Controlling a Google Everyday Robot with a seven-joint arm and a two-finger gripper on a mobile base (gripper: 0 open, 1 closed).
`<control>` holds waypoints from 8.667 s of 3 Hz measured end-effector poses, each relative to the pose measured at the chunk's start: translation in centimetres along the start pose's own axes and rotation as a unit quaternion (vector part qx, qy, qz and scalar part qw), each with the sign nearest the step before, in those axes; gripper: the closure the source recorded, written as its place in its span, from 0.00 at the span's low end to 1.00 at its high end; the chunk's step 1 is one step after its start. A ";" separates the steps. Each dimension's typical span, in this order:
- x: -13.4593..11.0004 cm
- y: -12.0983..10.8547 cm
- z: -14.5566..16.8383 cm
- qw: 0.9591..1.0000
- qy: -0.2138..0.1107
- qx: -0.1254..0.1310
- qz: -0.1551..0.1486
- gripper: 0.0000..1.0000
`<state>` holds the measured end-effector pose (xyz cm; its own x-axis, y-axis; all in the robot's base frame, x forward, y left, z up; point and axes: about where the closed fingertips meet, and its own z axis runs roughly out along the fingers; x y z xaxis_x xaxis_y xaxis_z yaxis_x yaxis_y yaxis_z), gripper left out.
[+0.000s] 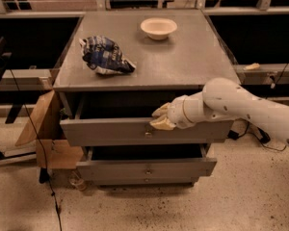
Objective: Open top drawer
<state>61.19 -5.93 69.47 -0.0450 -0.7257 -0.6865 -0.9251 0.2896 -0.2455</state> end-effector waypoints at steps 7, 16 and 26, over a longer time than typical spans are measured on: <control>6.5 4.3 -4.7 0.989 0.083 -0.100 -0.065 0.71; 6.6 8.3 -6.5 0.980 0.121 -0.124 -0.100 0.42; 8.8 10.4 -7.6 0.971 0.159 -0.152 -0.095 0.00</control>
Offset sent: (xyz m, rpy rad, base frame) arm -0.0821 -0.0833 -0.0138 -0.1225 0.0834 0.1978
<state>48.32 -14.06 66.05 0.0670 -0.9180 -0.3908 -0.9945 -0.0301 -0.0999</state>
